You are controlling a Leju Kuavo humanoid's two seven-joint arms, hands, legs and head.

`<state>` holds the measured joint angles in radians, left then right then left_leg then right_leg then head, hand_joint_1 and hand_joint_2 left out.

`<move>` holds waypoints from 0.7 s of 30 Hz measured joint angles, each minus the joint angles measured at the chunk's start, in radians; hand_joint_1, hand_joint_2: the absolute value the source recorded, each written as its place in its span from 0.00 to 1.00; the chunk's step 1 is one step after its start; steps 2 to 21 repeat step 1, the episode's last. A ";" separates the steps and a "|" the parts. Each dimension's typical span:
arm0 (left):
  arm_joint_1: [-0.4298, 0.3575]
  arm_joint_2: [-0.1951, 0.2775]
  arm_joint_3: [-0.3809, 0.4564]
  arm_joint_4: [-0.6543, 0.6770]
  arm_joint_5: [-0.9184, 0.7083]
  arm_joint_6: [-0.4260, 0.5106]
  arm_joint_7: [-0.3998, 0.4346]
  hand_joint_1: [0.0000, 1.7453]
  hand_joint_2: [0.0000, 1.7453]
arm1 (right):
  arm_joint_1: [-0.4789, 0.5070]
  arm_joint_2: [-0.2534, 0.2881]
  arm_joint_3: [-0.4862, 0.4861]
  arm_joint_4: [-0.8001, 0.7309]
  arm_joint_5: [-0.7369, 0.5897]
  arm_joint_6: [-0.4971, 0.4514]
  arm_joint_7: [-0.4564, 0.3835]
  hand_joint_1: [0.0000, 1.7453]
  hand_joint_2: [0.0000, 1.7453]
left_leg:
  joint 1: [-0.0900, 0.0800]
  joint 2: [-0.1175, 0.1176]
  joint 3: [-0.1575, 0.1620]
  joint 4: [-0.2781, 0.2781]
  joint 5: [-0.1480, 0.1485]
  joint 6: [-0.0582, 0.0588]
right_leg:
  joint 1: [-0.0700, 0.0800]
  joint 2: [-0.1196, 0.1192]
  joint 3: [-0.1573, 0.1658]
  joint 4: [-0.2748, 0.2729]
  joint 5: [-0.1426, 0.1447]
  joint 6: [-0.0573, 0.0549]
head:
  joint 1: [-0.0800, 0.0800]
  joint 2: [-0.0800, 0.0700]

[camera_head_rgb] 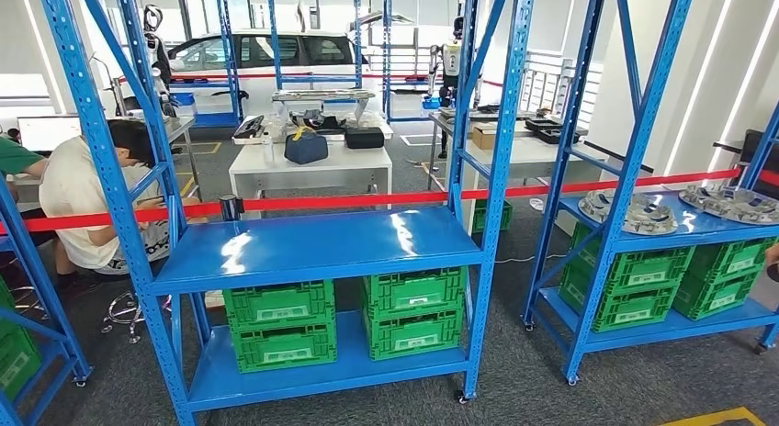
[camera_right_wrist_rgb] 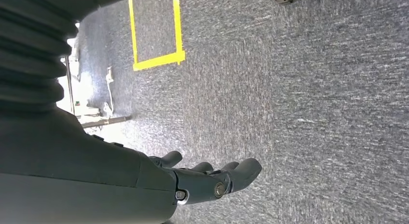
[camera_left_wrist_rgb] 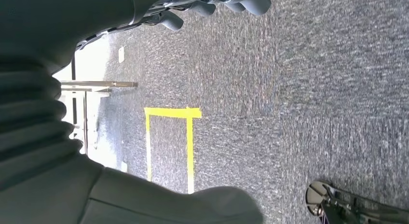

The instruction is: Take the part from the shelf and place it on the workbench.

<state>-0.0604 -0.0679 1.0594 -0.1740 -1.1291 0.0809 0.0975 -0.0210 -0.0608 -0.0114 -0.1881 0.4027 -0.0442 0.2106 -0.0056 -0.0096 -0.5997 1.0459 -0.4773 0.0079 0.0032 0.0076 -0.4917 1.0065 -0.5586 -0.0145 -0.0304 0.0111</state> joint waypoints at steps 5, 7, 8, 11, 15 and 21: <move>0.000 0.000 0.000 0.000 0.000 0.000 0.000 0.00 1.00 | 0.000 0.000 0.000 0.000 -0.001 0.001 0.001 0.00 1.00 | 0.000 0.000 0.000 0.000 0.000 0.000 | 0.000 0.000 0.000 -0.001 0.000 0.001 | 0.000 0.000; 0.000 0.000 0.000 0.000 0.000 0.000 0.000 0.00 1.00 | 0.000 0.000 0.000 0.000 -0.001 0.001 0.001 0.00 1.00 | 0.000 0.000 0.000 0.000 0.000 0.000 | 0.000 0.000 0.000 -0.001 0.000 0.001 | 0.000 0.000; 0.000 0.000 0.000 0.000 0.000 0.000 0.000 0.00 1.00 | 0.000 0.000 0.000 0.000 -0.001 0.001 0.001 0.00 1.00 | 0.000 0.000 0.000 0.000 0.000 0.000 | 0.000 0.000 0.000 -0.001 0.000 0.001 | 0.000 0.000; 0.000 0.000 0.000 0.000 0.000 0.000 0.000 0.00 1.00 | 0.000 0.000 0.000 0.000 -0.001 0.001 0.001 0.00 1.00 | 0.000 0.000 0.000 0.000 0.000 0.000 | 0.000 0.000 0.000 -0.001 0.000 0.001 | 0.000 0.000; 0.000 0.000 0.000 0.000 0.000 0.000 0.000 0.00 1.00 | 0.000 0.000 0.000 0.000 -0.001 0.001 0.001 0.00 1.00 | 0.000 0.000 0.000 0.000 0.000 0.000 | 0.000 0.000 0.000 -0.001 0.000 0.001 | 0.000 0.000; 0.000 0.000 0.000 0.000 0.000 0.000 0.000 0.00 1.00 | 0.000 0.000 0.000 0.000 -0.001 0.001 0.001 0.00 1.00 | 0.000 0.000 0.000 0.000 0.000 0.000 | 0.000 0.000 0.000 -0.001 0.000 0.001 | 0.000 0.000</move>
